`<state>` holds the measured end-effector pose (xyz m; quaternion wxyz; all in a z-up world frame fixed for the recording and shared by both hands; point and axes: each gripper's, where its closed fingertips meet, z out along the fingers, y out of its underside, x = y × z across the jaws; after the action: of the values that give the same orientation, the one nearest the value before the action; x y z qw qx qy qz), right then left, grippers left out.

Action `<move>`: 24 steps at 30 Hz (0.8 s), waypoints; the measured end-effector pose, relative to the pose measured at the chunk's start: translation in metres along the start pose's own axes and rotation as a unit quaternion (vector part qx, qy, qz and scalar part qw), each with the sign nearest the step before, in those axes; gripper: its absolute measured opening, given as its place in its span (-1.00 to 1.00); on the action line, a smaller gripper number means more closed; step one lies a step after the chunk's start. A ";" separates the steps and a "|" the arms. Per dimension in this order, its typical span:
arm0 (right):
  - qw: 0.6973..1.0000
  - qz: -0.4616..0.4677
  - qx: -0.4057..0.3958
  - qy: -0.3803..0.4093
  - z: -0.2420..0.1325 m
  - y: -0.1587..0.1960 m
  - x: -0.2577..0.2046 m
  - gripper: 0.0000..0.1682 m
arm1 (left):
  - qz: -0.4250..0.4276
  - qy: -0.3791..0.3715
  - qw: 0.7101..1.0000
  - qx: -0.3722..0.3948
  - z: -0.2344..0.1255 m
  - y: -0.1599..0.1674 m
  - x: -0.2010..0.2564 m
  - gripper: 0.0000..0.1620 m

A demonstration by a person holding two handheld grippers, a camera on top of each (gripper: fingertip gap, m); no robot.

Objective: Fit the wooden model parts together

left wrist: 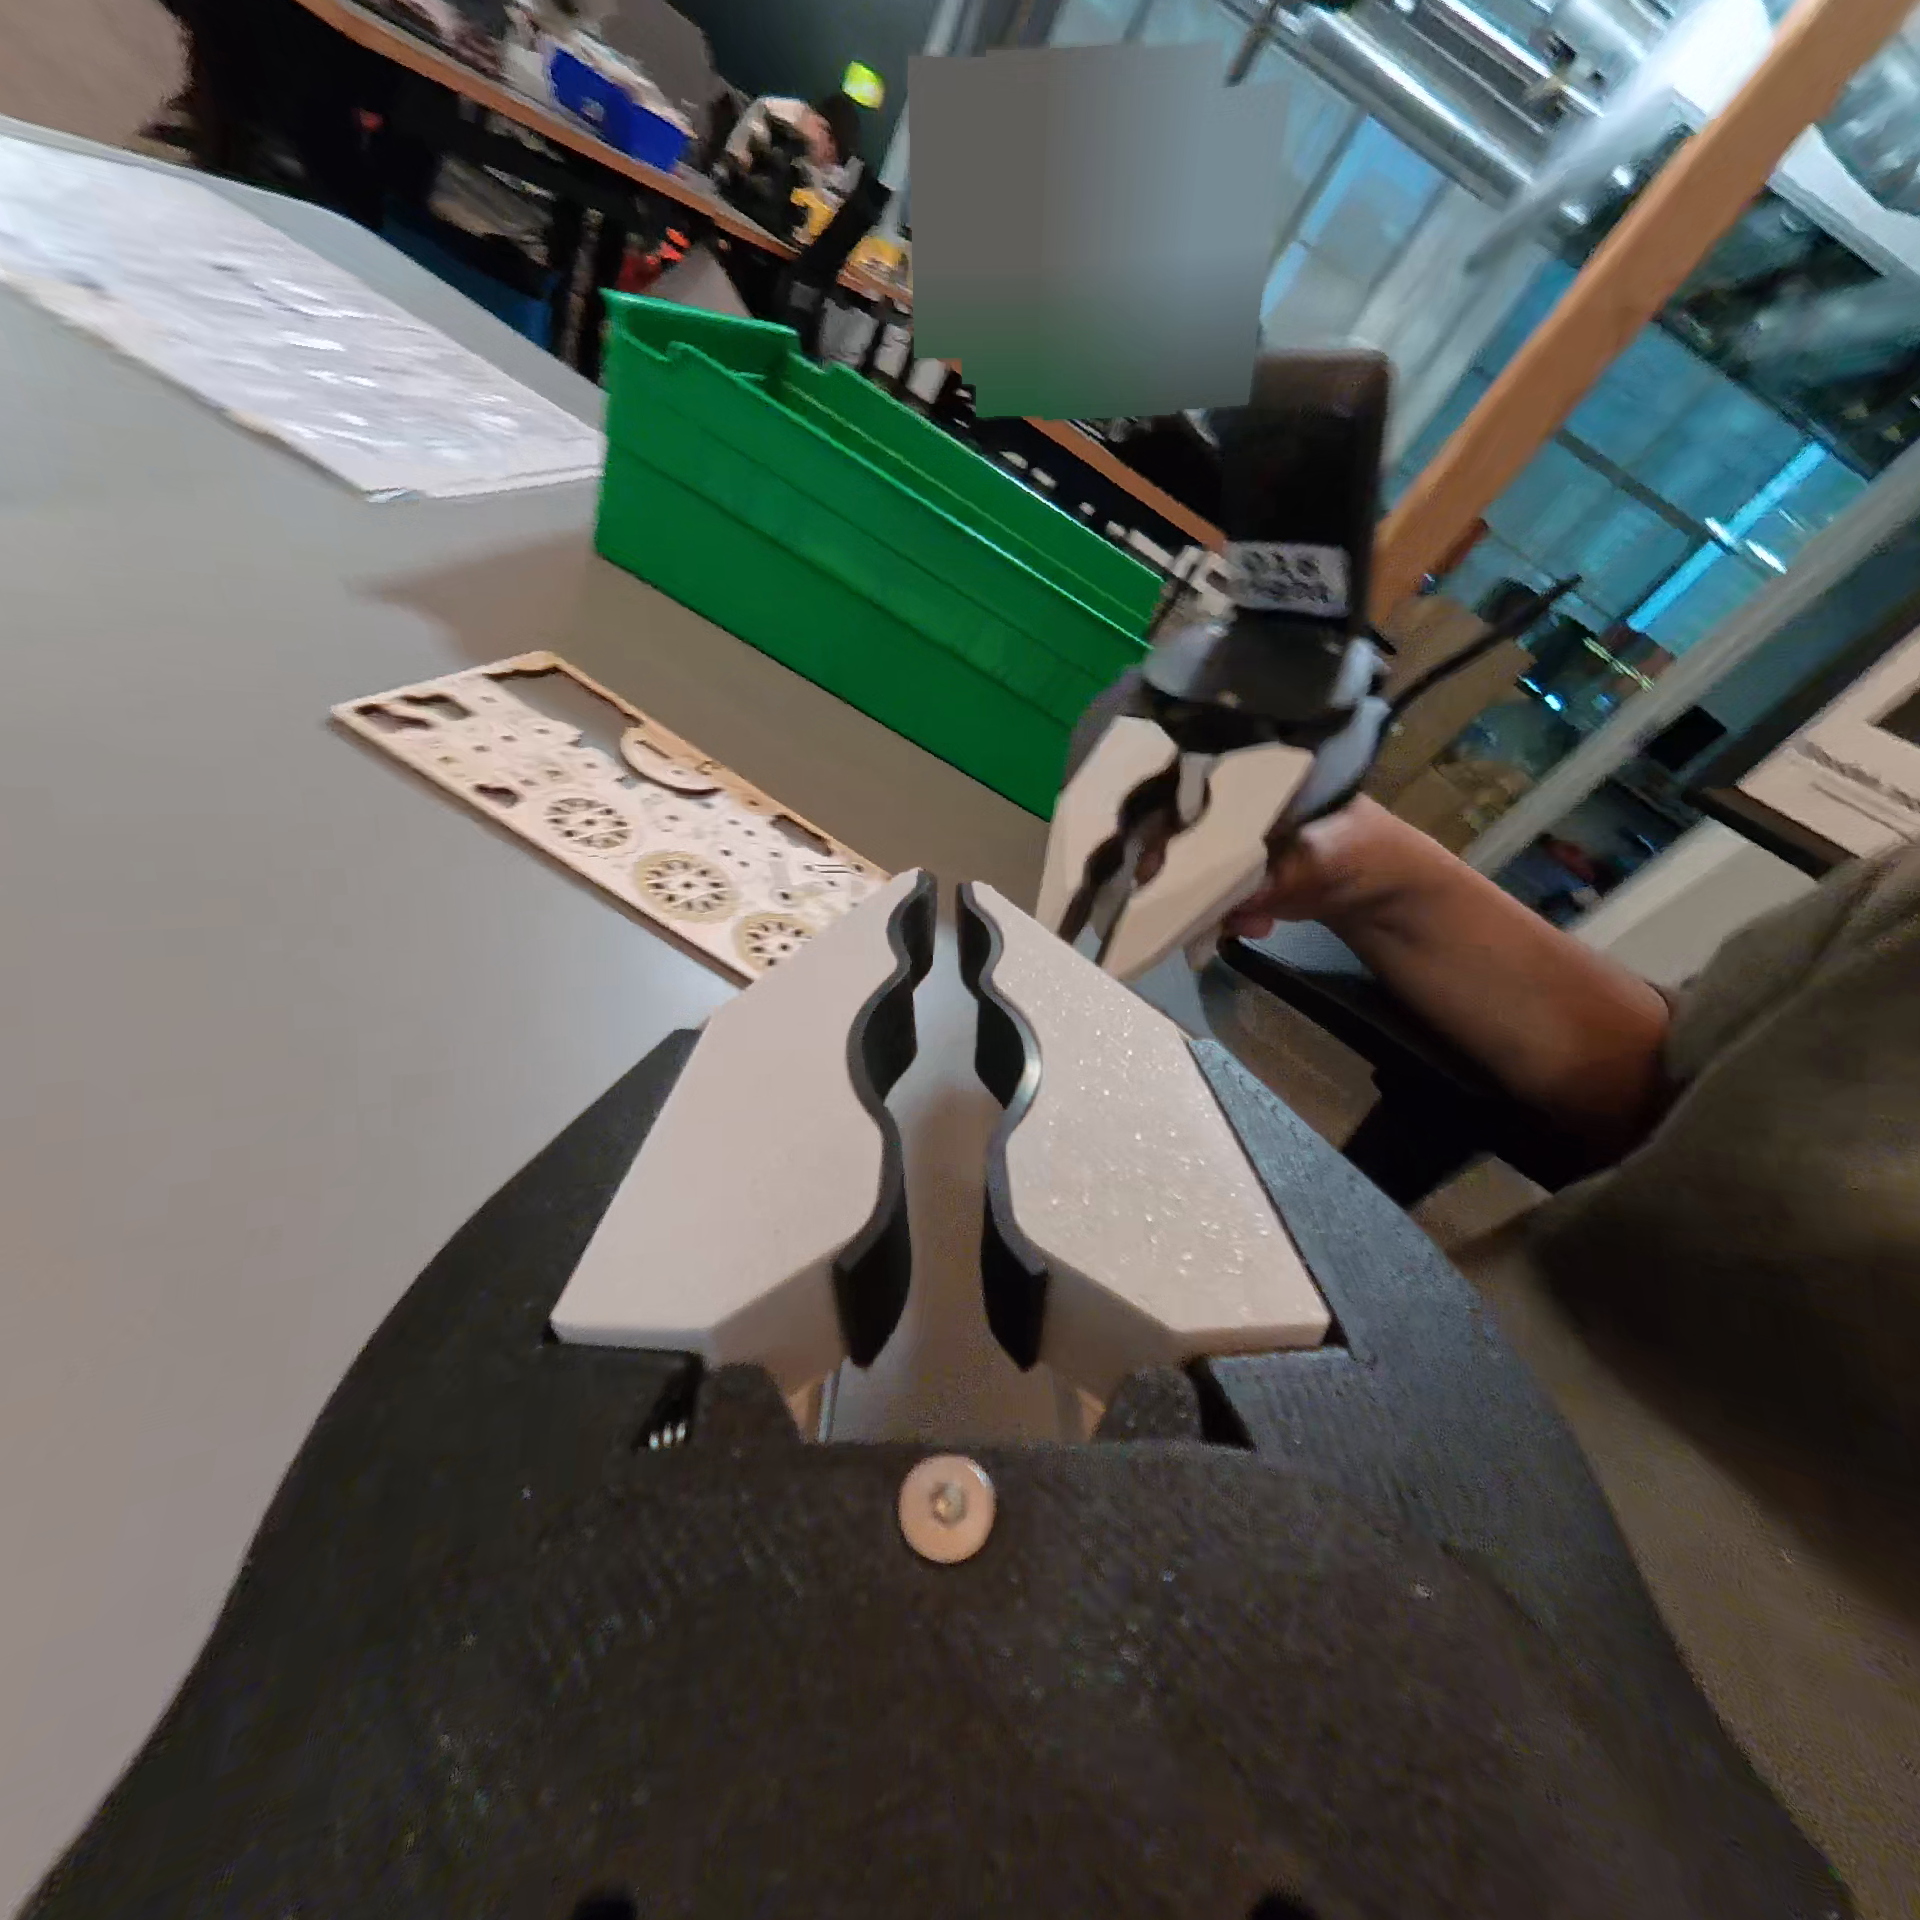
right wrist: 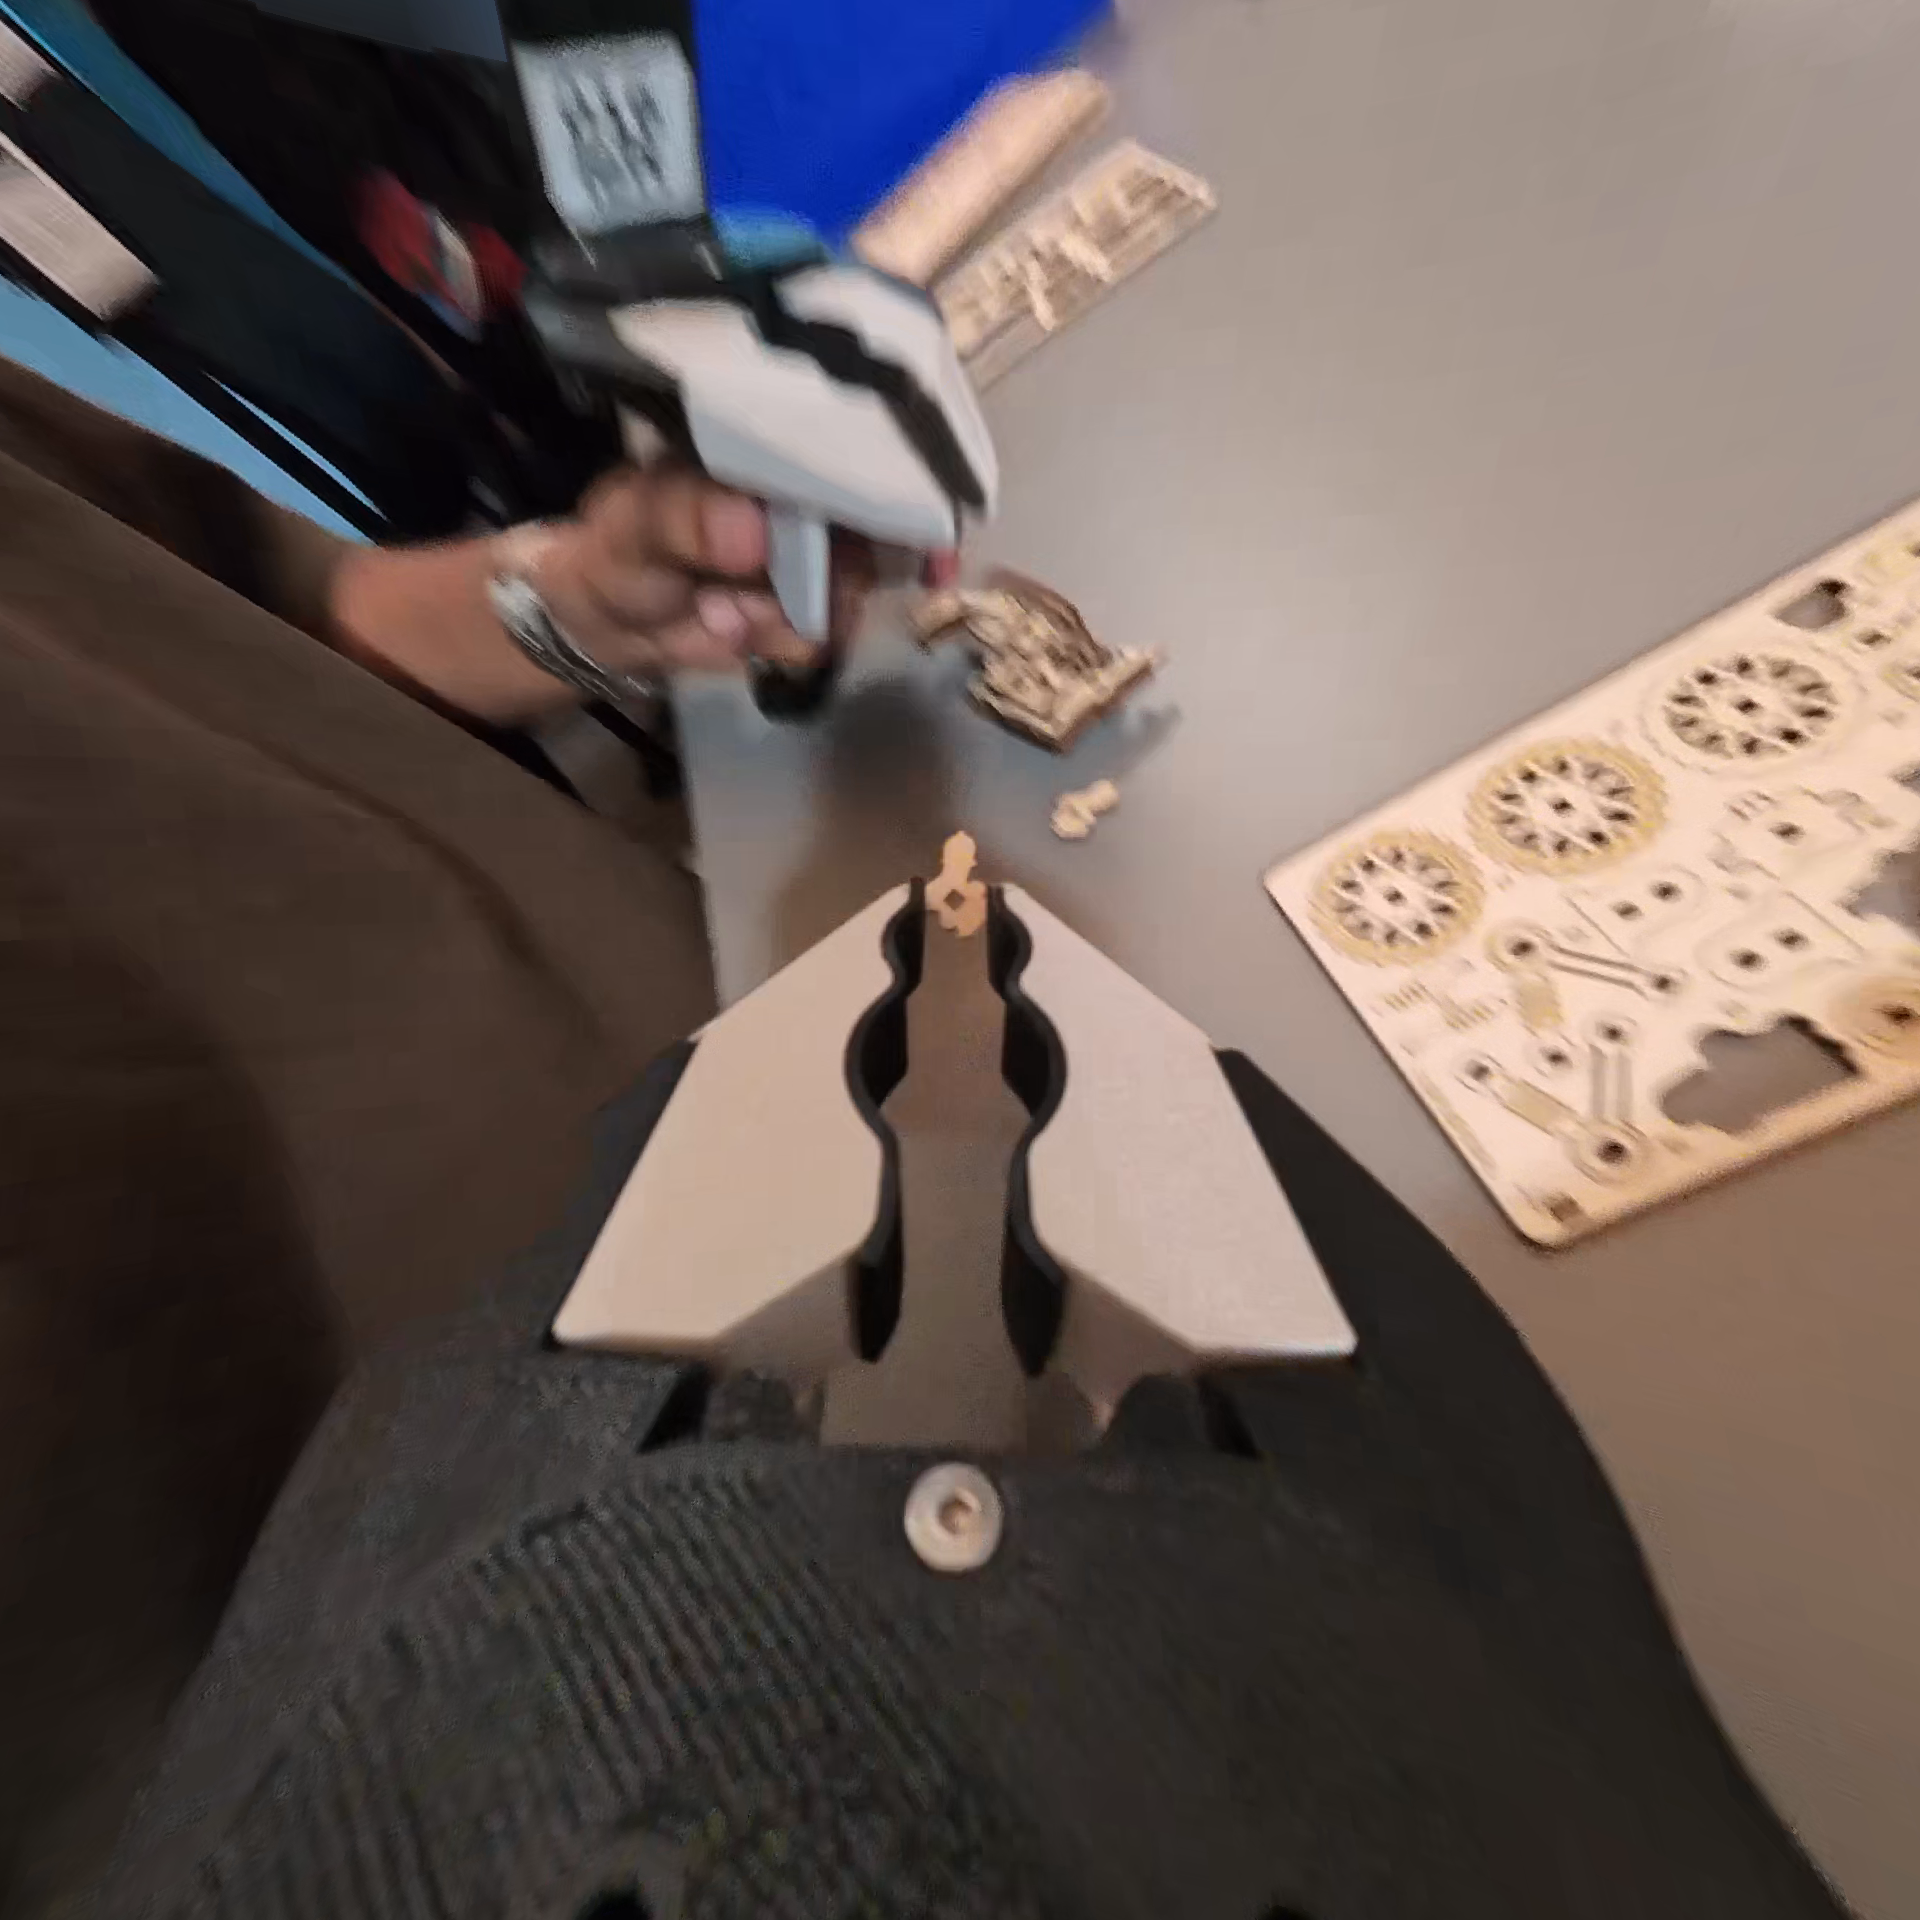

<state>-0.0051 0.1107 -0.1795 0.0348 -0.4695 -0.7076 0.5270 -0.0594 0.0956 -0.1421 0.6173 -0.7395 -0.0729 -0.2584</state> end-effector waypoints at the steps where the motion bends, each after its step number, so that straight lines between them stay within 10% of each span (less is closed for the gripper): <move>1: 0.999 0.018 0.027 -0.031 -0.001 -0.008 -0.007 -0.88 | 0.011 0.018 1.000 -0.007 0.003 0.003 0.008 -0.97; 9: 0.981 0.088 0.083 -0.153 -0.005 -0.025 -0.035 -0.88 | 0.136 0.091 0.986 -0.046 0.013 0.023 0.057 -0.74; 24: 0.962 0.153 0.085 -0.208 -0.002 -0.024 -0.042 -1.00 | 0.153 0.101 0.982 -0.045 0.014 0.027 0.064 -1.00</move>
<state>0.0040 0.0829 -0.1409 -0.1545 -0.4475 -0.5715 0.6703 0.0110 0.0895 -0.1372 0.6201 -0.7389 0.1156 -0.2371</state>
